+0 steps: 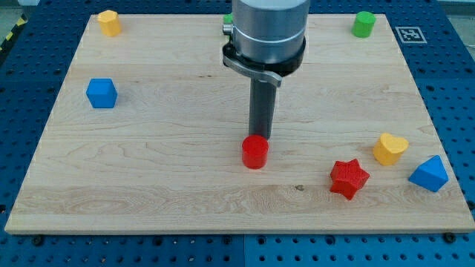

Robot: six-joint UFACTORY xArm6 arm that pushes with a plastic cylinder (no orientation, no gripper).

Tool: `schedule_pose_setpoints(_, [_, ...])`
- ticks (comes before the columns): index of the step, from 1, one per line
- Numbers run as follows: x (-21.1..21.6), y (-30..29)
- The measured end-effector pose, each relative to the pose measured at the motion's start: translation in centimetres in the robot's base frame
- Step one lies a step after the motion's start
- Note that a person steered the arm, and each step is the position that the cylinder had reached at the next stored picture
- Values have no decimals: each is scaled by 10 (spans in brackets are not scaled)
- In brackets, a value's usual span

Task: Push the red circle to the bottom left of the board

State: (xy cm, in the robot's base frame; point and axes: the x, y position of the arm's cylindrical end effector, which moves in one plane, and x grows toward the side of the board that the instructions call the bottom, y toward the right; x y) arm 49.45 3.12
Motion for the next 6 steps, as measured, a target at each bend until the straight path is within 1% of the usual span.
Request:
schedule_pose_setpoints(1, [15,42])
schedule_pose_setpoints(2, [25,64])
schedule_pose_setpoints(3, [25,50])
schedule_pose_setpoints(5, [25,-29])
schedule_pose_setpoints(6, [27,-51])
